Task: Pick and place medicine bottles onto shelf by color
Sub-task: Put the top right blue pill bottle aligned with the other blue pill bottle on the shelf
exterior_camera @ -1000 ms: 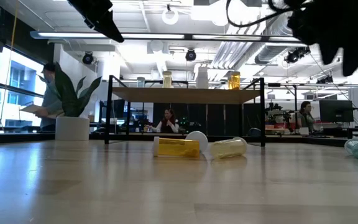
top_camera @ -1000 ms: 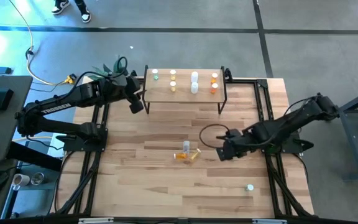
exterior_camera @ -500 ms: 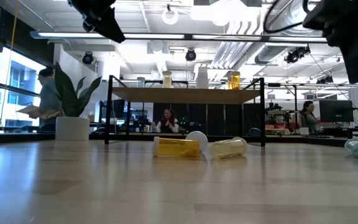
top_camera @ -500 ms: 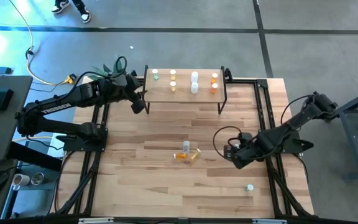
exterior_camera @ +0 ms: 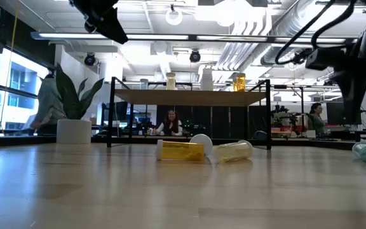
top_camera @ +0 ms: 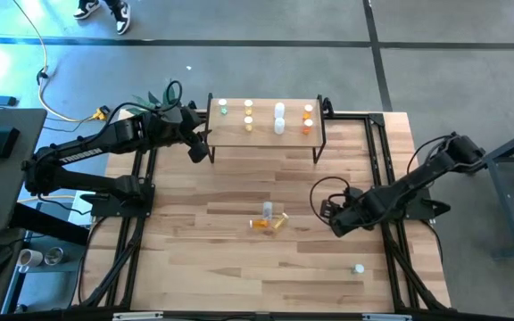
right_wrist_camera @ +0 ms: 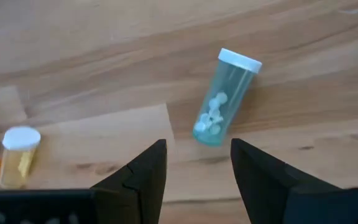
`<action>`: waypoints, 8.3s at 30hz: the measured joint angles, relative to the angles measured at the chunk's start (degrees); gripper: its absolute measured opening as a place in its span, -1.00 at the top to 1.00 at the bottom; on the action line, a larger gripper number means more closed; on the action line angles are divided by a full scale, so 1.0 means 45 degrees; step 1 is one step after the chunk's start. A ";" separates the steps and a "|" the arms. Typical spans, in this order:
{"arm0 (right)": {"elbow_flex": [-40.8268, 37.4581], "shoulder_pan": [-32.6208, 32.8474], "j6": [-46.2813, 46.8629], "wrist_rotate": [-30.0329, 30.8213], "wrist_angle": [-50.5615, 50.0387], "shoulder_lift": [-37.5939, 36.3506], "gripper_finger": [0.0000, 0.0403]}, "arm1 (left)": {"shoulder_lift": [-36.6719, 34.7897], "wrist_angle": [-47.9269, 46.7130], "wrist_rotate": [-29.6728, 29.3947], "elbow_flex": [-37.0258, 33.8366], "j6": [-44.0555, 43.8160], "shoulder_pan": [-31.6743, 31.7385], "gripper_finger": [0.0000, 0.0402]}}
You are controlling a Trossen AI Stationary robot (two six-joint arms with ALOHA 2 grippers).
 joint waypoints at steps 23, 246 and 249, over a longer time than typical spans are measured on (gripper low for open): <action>-0.0595 -0.1394 0.0087 -0.1432 0.0807 0.1474 0.16 | 0.0000 0.0000 -0.0048 0.0004 0.0549 0.0000 0.24; 0.6788 -0.7988 -2.2323 -0.5021 0.7600 0.3934 0.09 | 0.4527 -0.6194 0.3436 0.4460 -0.2772 -0.1709 0.46; 0.6788 -0.8383 -2.2346 -0.5030 0.7596 0.3934 0.09 | 0.4532 -0.6941 0.2890 0.5228 -0.2057 -0.0933 0.46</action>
